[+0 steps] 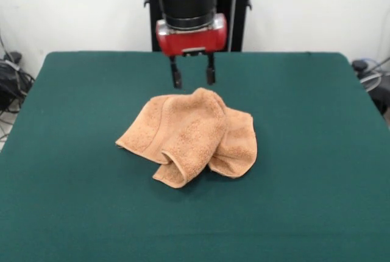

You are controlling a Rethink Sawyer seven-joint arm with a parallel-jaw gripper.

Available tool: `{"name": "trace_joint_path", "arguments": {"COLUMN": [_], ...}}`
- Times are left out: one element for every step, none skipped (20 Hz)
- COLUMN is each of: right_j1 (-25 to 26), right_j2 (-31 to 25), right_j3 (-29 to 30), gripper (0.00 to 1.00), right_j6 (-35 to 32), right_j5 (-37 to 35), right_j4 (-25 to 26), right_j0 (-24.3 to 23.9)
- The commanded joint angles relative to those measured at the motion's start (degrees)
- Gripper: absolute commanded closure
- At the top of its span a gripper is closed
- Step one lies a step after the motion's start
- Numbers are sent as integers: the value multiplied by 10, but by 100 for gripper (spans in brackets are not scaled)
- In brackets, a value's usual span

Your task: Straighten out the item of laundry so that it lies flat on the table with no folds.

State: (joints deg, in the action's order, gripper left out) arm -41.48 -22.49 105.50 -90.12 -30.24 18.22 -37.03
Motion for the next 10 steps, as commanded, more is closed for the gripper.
{"name": "trace_joint_path", "arguments": {"right_j1": [35, 39, 46, 60, 75, 89, 98, 106, 108, 108], "right_j2": [-52, -52, -53, -52, -50, -47, -45, -44, -45, -45], "right_j3": [-34, -34, -30, -34, -40, -47, -53, -56, -56, -56], "gripper": [0, 0, 0, 0, 0, 0, 0, 0, 0, 0], "right_j6": [102, 98, 93, 88, 83, 77, 72, 67, 64, 61], "right_j5": [-46, -41, -30, -20, -9, 2, 14, 20, 25, 25], "right_j4": [55, 61, 65, 71, 79, 87, 95, 99, 104, 105], "right_j0": [-14, -13, -15, -13, -9, -4, -1, 1, 2, 2]}}
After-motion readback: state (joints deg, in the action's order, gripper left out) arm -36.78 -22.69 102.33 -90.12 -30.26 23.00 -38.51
